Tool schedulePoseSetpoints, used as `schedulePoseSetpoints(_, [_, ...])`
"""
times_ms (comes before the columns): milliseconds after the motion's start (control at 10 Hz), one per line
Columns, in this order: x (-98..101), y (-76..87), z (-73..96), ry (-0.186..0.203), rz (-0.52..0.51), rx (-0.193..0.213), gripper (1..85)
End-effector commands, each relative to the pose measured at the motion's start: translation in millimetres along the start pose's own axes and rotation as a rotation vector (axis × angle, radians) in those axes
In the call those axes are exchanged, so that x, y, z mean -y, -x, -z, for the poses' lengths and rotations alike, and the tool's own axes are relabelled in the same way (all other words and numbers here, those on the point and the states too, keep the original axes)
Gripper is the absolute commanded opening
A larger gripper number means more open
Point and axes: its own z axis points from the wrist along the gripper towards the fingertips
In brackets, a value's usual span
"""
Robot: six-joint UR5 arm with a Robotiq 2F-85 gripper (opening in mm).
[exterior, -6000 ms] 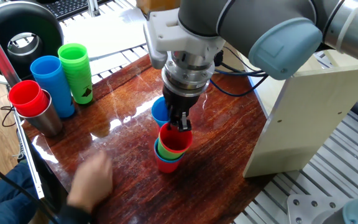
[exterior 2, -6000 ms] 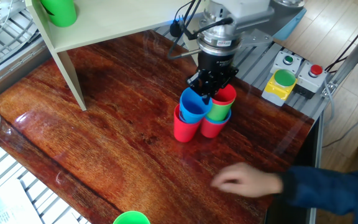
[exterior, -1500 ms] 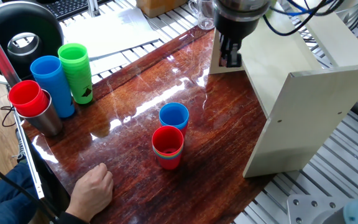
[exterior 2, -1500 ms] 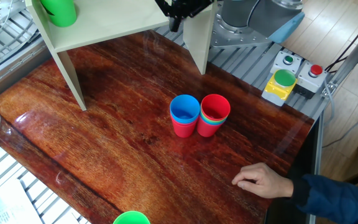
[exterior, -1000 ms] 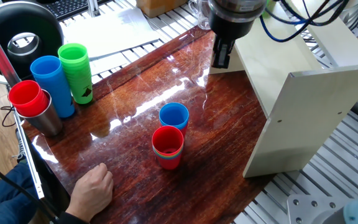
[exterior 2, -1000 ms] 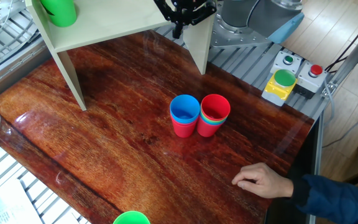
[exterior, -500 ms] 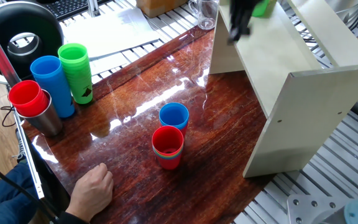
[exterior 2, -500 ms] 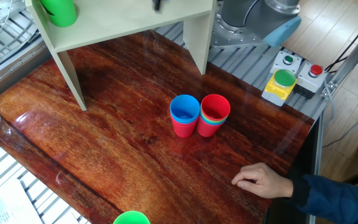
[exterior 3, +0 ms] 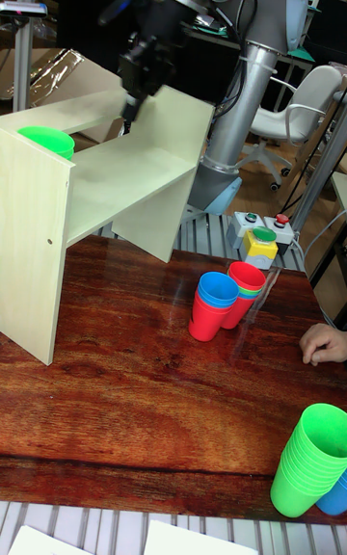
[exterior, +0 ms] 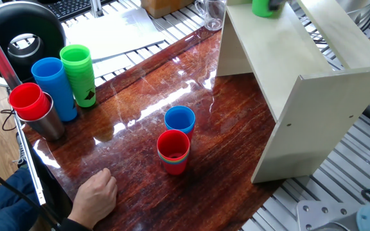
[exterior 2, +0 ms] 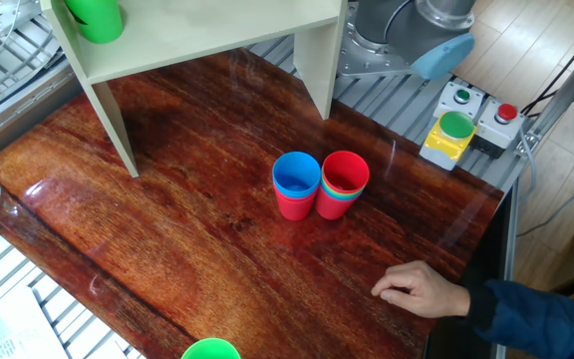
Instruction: Take the cups off the shelf and stack them together
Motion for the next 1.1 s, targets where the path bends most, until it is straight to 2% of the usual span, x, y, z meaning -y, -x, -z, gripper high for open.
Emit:
schedulePoseSetpoints(0, [3.8, -7.2, 0.6, 0.007, 0.01, -0.025, 1.3])
schedulePoseSetpoints(100, [-6.8, 3.6, 0.8, 0.046, -0.003, 0.005, 1.3])
schedulePoseSetpoints(200, [-12.1, 13.1, 1.3, 0.068, -0.06, 0.04, 1.3])
schedulePoseSetpoints(300, [-14.2, 21.3, 1.9, 0.081, -0.167, 0.067, 1.3])
schedulePoseSetpoints(500, [-7.1, 27.8, 2.1, 0.064, -0.35, 0.089, 1.3])
schedulePoseSetpoints(600, [4.0, 20.4, 1.1, 0.017, -0.351, 0.068, 1.3])
schedulePoseSetpoints(700, [5.8, 16.8, 0.9, 0.007, -0.328, 0.056, 1.3])
schedulePoseSetpoints(800, [2.9, 16.8, 0.9, 0.017, -0.286, 0.054, 2.3])
schedulePoseSetpoints(900, [0.2, 14.1, 0.8, 0.024, -0.241, 0.043, 7.7])
schedulePoseSetpoints(1000, [13.3, 9.6, 6.7, 0.032, -0.155, 0.053, 25.0])
